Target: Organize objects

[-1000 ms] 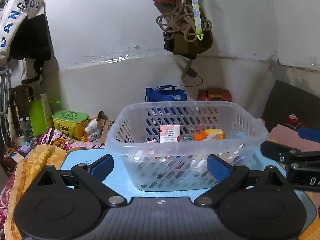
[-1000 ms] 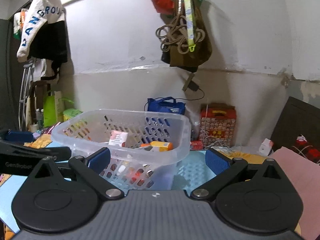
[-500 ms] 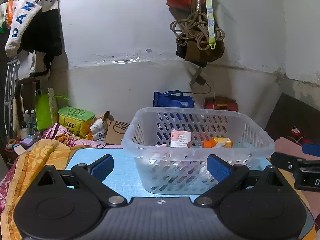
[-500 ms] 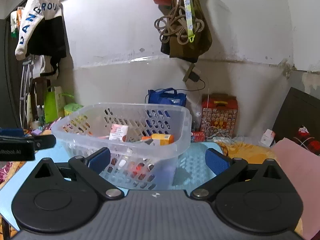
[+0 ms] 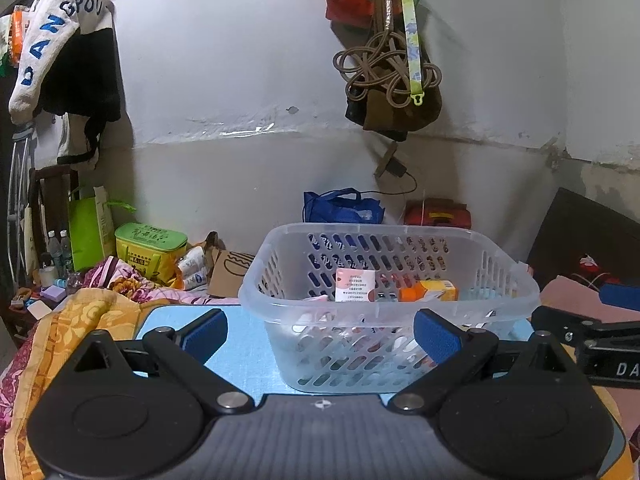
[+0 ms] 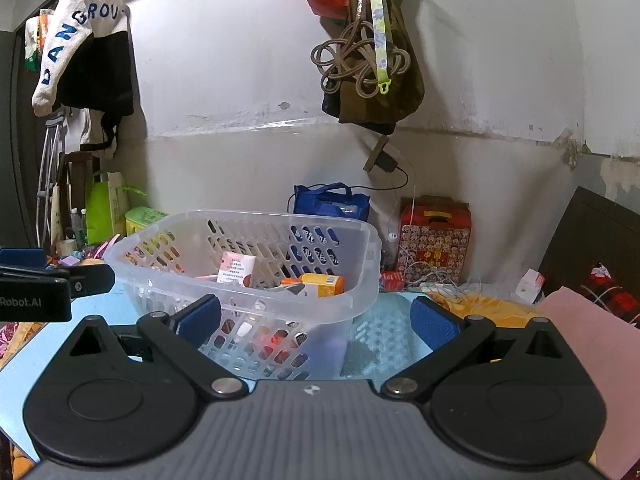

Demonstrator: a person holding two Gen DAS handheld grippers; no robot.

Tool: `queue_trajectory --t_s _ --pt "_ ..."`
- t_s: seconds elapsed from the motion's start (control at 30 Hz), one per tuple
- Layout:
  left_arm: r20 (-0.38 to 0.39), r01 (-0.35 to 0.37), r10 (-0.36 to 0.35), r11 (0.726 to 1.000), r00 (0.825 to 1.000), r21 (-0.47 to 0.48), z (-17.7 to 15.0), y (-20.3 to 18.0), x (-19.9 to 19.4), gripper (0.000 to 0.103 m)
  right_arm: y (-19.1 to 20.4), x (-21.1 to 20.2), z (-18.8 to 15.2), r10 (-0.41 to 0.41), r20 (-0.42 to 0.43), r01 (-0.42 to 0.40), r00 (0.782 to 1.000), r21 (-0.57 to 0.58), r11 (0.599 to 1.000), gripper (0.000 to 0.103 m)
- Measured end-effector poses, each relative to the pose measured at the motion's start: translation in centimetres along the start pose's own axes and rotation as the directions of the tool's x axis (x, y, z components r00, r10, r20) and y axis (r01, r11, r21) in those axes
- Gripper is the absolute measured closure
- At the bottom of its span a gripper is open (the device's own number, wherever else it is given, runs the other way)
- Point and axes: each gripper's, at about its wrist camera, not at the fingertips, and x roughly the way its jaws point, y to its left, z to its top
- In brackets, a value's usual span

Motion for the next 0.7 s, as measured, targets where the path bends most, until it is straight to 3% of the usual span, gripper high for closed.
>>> queue_trajectory --t_s 0.7 --pt "-0.005 0.023 -0.023 1.0 1.0 0.011 -0.2 -0.57 -0.1 0.002 -0.04 0.03 0.07 -0.012 0.014 0.012 1.0 0.0 1.0 0.0"
